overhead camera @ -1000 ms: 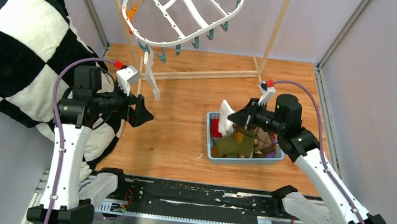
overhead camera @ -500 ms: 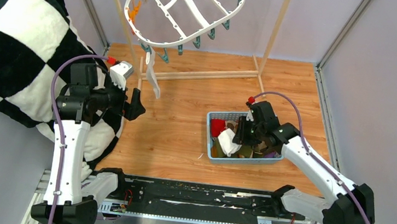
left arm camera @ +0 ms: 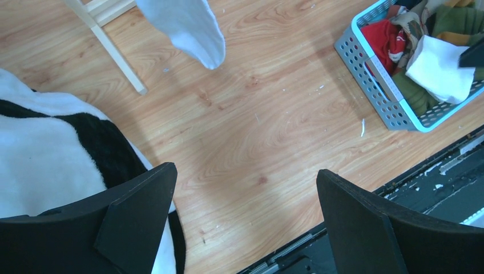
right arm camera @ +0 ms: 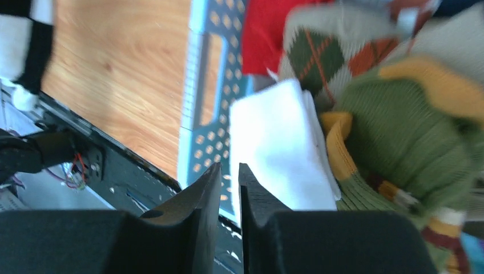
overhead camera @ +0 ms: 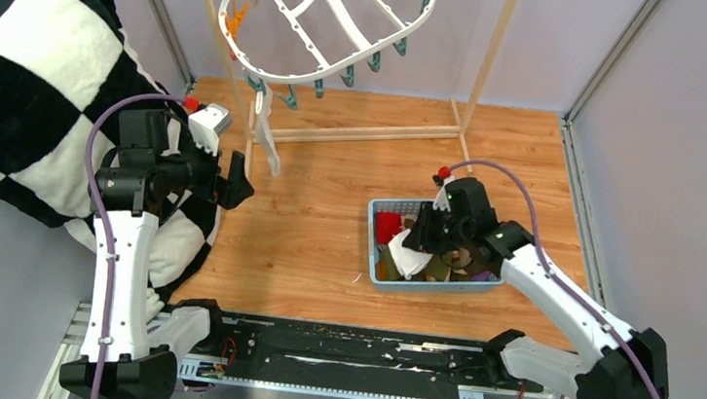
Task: Remove the socks clipped to the hanger
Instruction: Place the sock in the bin.
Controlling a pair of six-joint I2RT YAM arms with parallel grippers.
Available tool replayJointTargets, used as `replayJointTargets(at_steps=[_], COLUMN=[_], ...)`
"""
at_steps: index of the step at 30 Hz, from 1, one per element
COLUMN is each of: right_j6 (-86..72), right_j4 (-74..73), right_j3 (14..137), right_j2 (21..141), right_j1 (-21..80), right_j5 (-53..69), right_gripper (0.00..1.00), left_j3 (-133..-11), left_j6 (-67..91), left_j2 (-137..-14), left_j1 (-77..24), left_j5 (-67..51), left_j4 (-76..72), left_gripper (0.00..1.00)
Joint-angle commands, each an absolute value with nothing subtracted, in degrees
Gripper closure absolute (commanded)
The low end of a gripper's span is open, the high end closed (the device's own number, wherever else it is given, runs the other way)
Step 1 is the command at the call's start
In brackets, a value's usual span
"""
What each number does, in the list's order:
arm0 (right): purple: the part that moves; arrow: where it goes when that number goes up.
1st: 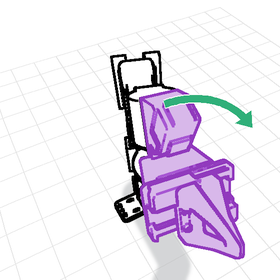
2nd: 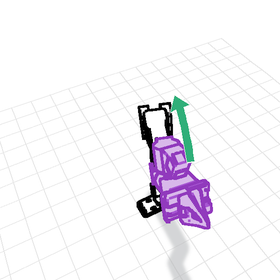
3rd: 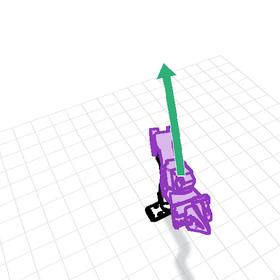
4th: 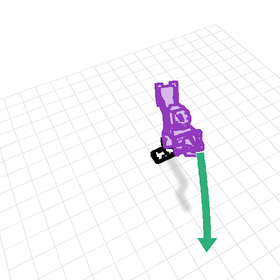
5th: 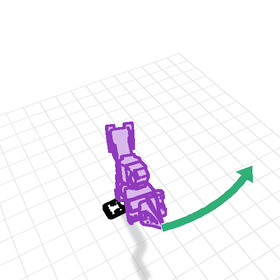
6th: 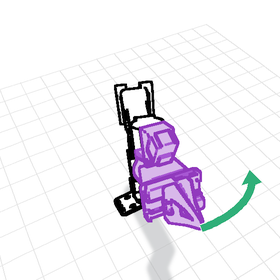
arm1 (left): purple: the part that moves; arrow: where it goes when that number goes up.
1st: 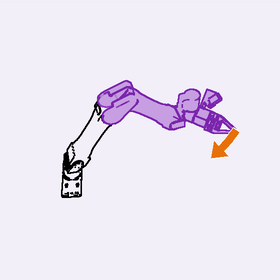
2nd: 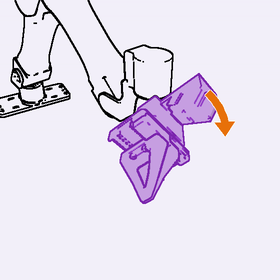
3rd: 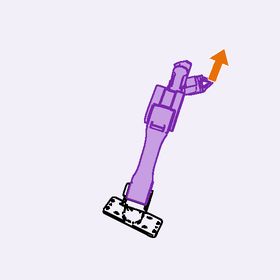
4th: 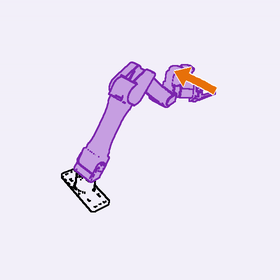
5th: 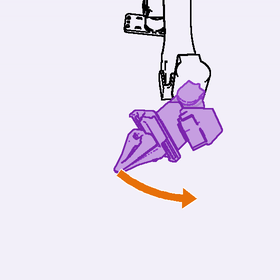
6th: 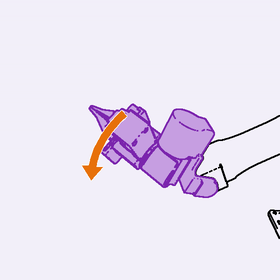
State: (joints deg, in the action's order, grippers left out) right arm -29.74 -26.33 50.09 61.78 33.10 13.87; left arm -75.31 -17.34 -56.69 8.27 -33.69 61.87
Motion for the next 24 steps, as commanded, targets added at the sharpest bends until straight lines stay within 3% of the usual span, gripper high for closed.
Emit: replayJointTargets(at_steps=[1,5,11,14,18,24], right_j6=[-33.8,-33.0,-31.6,-30.6,-26.7,-17.7], right_j4=[-20.5,-19.4,-20.2,-20.2,-15.6,-7.1], right_j3=[40.3,36.8,42.4,48.5,58.8,77.9], right_j2=[66.2,67.4,55.9,56.0,63.9,83.3], right_j1=[32.4,32.7,35.8,39.6,45.8,50.6], right_j5=[19.3,10.1,2.5,0.3,-1.6,-1.7], right_gripper=[0.79,0.69,0.43,0.22,0.09,0.03], left_j3=[-76.7,-76.2,-76.2,-76.6,-78.0,-79.9], left_j6=[-16.5,-16.4,-16.9,-17.2,-16.6,-15.2], left_j2=[-57.1,-57.2,-57.5,-57.8,-58.8,-59.0], left_j1=[9.2,9.5,9.7,10.2,11.6,14.6], left_j5=[-31.4,-30.4,-29.7,-29.6,-30.1,-28.6], left_j4=[61.8,61.8,61.8,61.8,61.9,62.1], left_gripper=[0.00,0.00,0.00,0.00,0.00,0.00])
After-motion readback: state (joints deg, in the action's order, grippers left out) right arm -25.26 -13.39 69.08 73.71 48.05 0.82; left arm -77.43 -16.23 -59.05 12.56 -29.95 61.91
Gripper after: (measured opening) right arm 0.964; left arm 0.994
